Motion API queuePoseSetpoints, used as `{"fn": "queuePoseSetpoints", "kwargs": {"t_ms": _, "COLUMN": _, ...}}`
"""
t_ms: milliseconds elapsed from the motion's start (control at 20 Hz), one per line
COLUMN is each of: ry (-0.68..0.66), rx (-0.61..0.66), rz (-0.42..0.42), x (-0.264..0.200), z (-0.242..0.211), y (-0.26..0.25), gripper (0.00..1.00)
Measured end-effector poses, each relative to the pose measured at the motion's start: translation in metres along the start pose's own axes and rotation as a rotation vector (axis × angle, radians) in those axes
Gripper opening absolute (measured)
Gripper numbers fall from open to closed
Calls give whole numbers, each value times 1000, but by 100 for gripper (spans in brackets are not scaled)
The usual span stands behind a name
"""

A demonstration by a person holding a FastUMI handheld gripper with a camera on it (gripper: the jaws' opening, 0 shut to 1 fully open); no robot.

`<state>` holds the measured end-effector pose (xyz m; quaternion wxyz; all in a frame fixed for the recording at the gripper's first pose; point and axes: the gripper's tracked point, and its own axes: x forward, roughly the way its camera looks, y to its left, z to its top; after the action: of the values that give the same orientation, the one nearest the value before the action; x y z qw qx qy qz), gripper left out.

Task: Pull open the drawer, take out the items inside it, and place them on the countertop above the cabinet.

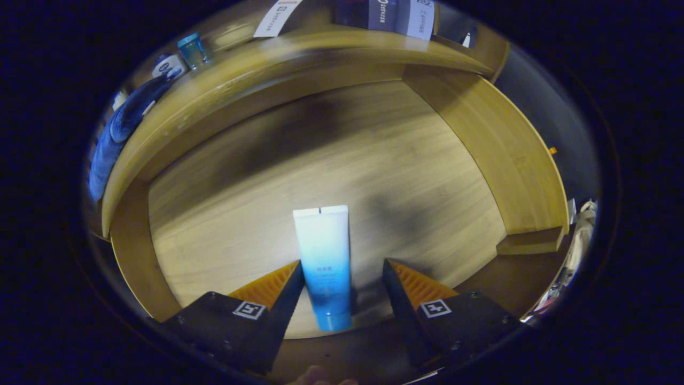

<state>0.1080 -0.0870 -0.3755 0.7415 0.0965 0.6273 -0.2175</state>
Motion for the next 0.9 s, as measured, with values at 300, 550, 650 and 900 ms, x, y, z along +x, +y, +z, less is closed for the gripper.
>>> {"fn": "queuePoseSetpoints", "kwargs": {"t_ms": 300, "ry": -8, "rx": 40, "rz": -15, "x": 1, "z": 2, "y": 0, "gripper": 88}}
{"fn": "queuePoseSetpoints", "kwargs": {"t_ms": 550, "ry": -85, "rx": 79, "rz": 8, "x": 3, "z": 10, "y": -4, "gripper": 45}}
{"fn": "queuePoseSetpoints", "kwargs": {"t_ms": 650, "ry": -121, "rx": 131, "rz": 15, "x": 1, "z": 11, "y": -5, "gripper": 45}}
{"fn": "queuePoseSetpoints", "kwargs": {"t_ms": 900, "ry": -262, "rx": 188, "rz": 120, "x": -8, "z": 32, "y": -1, "gripper": 39}}
